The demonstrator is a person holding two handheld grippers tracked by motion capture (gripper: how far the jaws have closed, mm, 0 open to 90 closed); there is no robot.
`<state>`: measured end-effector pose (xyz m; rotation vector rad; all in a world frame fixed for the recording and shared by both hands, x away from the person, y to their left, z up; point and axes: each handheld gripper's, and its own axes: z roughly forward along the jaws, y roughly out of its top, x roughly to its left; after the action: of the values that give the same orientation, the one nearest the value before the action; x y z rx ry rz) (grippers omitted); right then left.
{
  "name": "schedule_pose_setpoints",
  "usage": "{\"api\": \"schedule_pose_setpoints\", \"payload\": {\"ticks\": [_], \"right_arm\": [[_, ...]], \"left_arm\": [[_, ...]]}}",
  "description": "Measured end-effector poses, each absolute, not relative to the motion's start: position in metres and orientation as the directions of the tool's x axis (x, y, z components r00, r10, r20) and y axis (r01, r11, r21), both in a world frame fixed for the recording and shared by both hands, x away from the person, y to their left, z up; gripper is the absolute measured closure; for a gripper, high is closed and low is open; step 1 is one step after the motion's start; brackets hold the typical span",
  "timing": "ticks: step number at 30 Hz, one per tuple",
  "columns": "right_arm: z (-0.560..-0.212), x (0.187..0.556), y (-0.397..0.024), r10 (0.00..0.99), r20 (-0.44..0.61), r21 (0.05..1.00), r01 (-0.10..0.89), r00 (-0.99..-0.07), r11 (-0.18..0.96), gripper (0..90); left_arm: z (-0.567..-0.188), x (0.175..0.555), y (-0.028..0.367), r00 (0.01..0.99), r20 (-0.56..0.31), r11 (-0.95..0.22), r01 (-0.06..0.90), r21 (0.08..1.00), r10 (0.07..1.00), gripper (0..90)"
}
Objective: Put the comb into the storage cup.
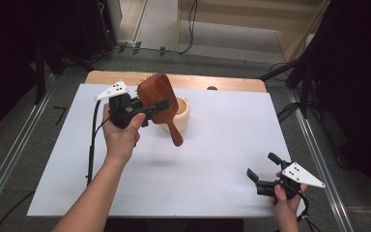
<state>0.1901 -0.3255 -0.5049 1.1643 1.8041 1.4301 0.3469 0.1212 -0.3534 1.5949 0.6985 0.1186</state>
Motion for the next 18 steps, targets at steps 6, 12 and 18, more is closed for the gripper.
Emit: {"api": "schedule_pose_setpoints", "payload": {"ticks": [6,12,18], "right_arm": [[-0.509,0.189,-0.334,0.885,0.084,0.954,0.294,-0.458,0.062,0.0],[-0.511,0.189,-0.332,0.879,0.069,0.952,0.295,-0.471,0.084,0.0],[-0.512,0.189,-0.332,0.875,0.067,0.953,0.29,-0.479,0.086,0.0]], "left_arm": [[-0.351,0.352,0.123,0.8,-0.325,0.025,0.363,0.931,0.505,59.6],[-0.349,0.358,0.12,0.796,-0.322,0.032,0.357,0.934,0.512,59.6],[-0.342,0.365,0.118,0.795,-0.316,0.036,0.349,0.936,0.518,59.6]]}}
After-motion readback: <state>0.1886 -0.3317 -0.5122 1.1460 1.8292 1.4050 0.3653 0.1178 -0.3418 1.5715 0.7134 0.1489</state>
